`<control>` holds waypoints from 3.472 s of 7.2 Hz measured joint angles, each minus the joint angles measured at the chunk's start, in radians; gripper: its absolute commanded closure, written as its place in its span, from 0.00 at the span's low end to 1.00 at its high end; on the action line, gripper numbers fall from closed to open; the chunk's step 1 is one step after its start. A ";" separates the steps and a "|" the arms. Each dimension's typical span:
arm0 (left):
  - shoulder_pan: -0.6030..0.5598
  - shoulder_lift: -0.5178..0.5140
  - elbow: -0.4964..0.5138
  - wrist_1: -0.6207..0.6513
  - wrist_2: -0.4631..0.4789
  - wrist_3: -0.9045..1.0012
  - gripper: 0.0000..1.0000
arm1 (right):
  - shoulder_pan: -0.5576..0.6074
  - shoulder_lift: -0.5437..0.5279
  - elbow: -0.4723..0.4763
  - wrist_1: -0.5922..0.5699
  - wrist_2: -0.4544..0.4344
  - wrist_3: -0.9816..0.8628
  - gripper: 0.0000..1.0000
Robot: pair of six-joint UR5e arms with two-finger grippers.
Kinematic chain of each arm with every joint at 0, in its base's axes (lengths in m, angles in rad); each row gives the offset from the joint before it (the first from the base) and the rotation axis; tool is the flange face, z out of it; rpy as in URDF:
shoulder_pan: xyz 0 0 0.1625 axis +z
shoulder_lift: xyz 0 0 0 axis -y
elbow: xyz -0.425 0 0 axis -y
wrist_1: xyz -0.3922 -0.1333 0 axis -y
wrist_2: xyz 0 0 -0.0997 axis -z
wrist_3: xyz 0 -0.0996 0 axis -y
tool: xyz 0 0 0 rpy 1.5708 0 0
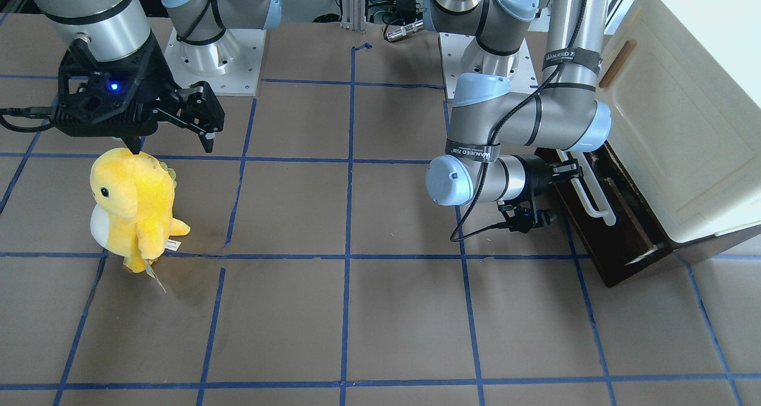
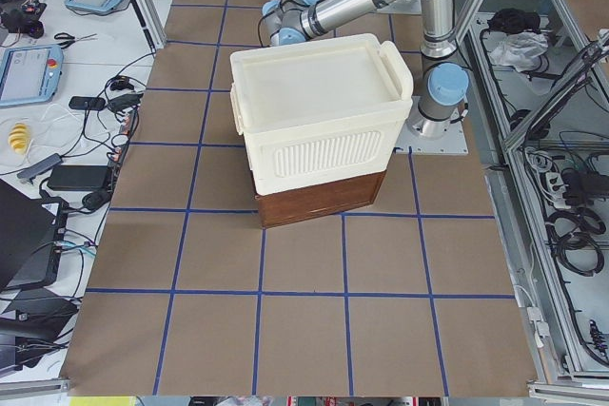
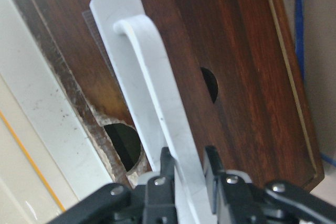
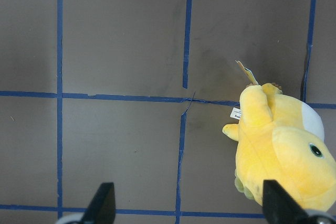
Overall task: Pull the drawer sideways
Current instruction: 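Hold the white handle firmly with the left gripper, then pull the drawer outward by its handle with the left gripper, away from the cabinet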
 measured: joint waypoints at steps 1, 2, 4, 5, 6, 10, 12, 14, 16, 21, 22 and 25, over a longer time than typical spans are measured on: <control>-0.005 -0.002 0.000 0.001 0.001 -0.001 0.12 | 0.000 0.000 0.000 0.000 0.000 0.000 0.00; -0.008 -0.003 0.000 0.004 0.002 0.000 0.08 | 0.000 0.000 0.000 0.000 0.000 0.000 0.00; -0.009 -0.005 0.000 0.010 0.000 0.003 0.10 | 0.000 0.000 0.000 0.000 0.000 0.000 0.00; -0.009 -0.007 0.000 0.011 -0.001 0.000 0.15 | 0.000 0.000 0.000 0.000 0.000 0.000 0.00; -0.009 -0.011 0.000 0.012 0.001 -0.005 0.46 | 0.000 0.000 0.000 0.000 0.000 -0.001 0.00; -0.007 -0.025 -0.007 0.013 0.009 -0.019 1.00 | 0.000 0.000 0.000 0.000 0.000 0.000 0.00; -0.006 -0.024 -0.011 0.011 0.009 -0.022 1.00 | 0.000 0.000 0.000 0.000 0.000 0.000 0.00; -0.007 -0.020 -0.001 0.008 0.008 -0.015 1.00 | 0.000 0.000 0.000 0.000 0.000 0.000 0.00; -0.010 -0.025 0.016 0.007 0.001 -0.009 1.00 | 0.000 0.000 0.000 0.000 0.000 0.000 0.00; -0.051 -0.026 0.024 0.004 -0.007 -0.006 1.00 | 0.000 0.000 0.000 0.000 0.000 0.000 0.00; -0.061 -0.026 0.023 0.003 -0.007 -0.006 1.00 | 0.000 0.000 0.000 0.000 0.000 0.000 0.00; -0.069 -0.027 0.024 0.007 -0.010 -0.006 1.00 | 0.000 0.000 0.000 0.000 0.000 0.000 0.00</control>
